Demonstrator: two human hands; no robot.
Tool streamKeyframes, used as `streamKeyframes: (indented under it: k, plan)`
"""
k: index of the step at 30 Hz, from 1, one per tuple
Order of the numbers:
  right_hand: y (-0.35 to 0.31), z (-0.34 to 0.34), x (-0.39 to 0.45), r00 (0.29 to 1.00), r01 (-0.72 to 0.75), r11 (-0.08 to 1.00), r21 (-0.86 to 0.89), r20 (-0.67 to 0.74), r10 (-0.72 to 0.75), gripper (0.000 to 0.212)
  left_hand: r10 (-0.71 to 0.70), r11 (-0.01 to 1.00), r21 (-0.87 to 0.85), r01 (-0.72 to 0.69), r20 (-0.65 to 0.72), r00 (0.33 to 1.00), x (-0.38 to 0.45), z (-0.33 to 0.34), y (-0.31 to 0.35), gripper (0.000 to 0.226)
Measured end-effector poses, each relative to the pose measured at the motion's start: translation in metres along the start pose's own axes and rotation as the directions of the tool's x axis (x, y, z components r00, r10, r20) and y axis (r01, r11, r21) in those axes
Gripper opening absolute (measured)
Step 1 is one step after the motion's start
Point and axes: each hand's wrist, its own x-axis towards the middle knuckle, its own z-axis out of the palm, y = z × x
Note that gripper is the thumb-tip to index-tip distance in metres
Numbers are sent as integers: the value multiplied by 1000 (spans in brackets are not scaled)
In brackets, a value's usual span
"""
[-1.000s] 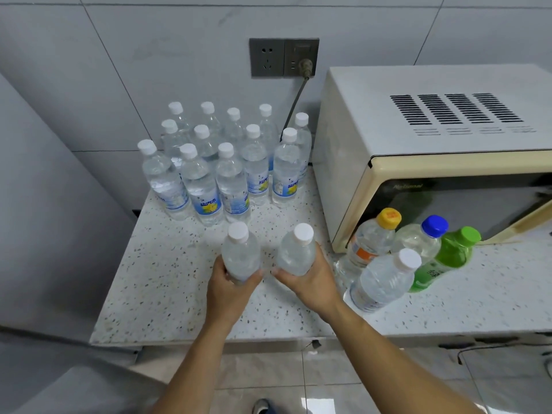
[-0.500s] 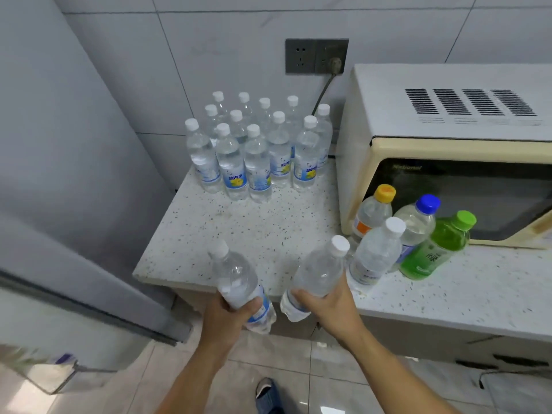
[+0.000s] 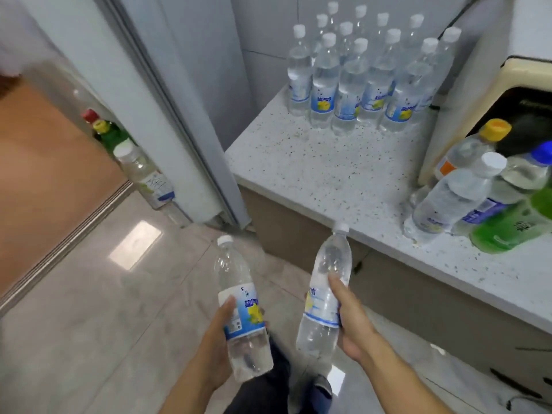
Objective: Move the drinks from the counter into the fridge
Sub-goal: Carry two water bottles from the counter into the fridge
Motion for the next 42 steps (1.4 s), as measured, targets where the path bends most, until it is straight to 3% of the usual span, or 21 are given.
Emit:
streamKeyframes:
  k: [7, 16, 24, 29, 33, 42]
  plan:
    - [57, 57, 1, 964, -201, 973, -116, 150, 217, 67, 16, 954, -296, -52, -123, 992, -48, -80, -14, 67]
    - [130, 185, 15, 899, -216, 878, -427, 265, 349, 78, 36, 903, -397, -165, -313, 949, -84, -194, 4, 71]
    - [201, 336, 26, 885, -149, 805, -574, 286, 368, 85, 132, 942, -235, -239, -397, 908, -104, -323, 69, 67]
    - [227, 412, 42, 882, -104, 783, -613, 307, 357, 81, 151, 935, -239, -263, -404, 902, -105, -382, 110, 68]
    - [235, 462, 70, 866, -126, 791, -599, 322, 383, 89, 157, 933, -235, -273, -417, 895, -86, -413, 144, 65]
    - [214, 593, 177, 858, -125, 831, -542, 362, 365, 74, 197, 948, -145, -284, -436, 878, -18, -468, 282, 59]
